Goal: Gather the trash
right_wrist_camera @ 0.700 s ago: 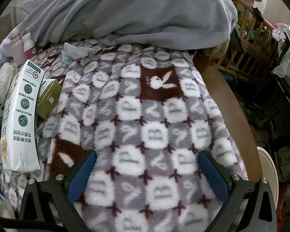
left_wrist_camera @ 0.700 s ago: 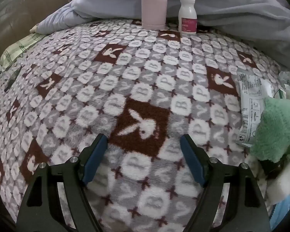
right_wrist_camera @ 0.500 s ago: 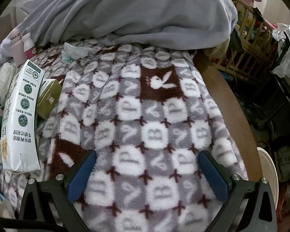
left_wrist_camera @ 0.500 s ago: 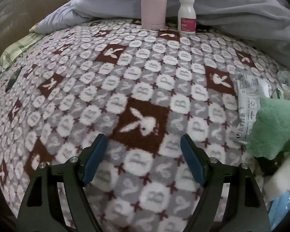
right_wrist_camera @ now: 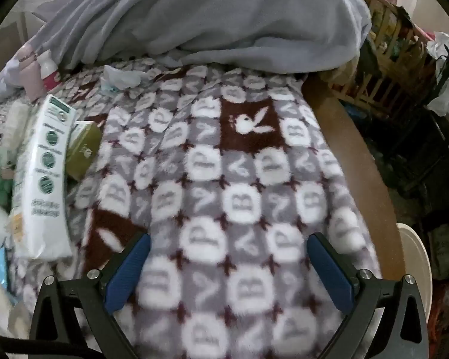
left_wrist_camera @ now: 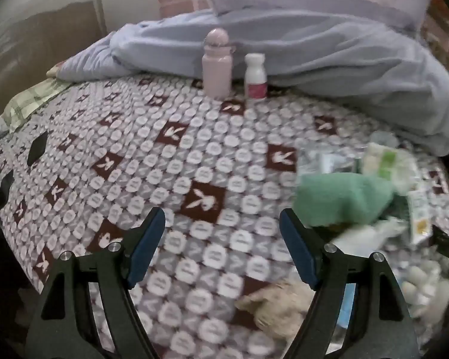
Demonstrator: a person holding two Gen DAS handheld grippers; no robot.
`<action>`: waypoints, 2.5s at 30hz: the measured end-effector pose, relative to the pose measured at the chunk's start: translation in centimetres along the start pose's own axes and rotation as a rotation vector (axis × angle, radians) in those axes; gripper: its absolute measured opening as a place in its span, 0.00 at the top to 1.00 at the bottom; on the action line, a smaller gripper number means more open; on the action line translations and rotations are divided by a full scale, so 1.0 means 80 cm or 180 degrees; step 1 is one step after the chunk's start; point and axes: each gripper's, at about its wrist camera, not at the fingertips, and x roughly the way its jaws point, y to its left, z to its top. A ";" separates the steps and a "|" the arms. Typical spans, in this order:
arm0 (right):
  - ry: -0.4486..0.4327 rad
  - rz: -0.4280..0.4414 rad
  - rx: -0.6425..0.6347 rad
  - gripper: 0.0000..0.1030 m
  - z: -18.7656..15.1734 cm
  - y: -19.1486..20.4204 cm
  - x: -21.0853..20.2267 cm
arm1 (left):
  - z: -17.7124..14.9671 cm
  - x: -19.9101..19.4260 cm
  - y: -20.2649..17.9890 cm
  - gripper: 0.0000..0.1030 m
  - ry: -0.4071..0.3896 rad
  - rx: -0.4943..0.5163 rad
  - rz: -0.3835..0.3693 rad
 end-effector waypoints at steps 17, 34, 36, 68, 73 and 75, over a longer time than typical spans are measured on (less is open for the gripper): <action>-0.0785 0.0295 0.0086 0.00 -0.027 0.032 -0.167 | -0.027 -0.066 -0.070 0.24 -0.0350 0.0164 -0.0422; -0.1051 0.0393 0.0098 0.00 -0.017 0.047 -0.206 | -0.025 -0.080 -0.074 0.24 -0.0546 0.0087 -0.0472; -0.1054 0.0399 0.0101 0.00 -0.016 0.047 -0.207 | -0.024 -0.080 -0.074 0.24 -0.0550 0.0079 -0.0469; -0.1251 0.0420 0.0116 0.00 -0.005 0.049 -0.232 | -0.013 -0.093 -0.072 0.24 -0.0648 0.0024 -0.0501; -0.1245 0.0419 0.0116 0.00 -0.005 0.049 -0.231 | -0.014 -0.092 -0.072 0.24 -0.0648 0.0027 -0.0498; -0.1244 0.0414 0.0114 0.00 -0.006 0.049 -0.232 | -0.014 -0.092 -0.072 0.24 -0.0646 0.0028 -0.0497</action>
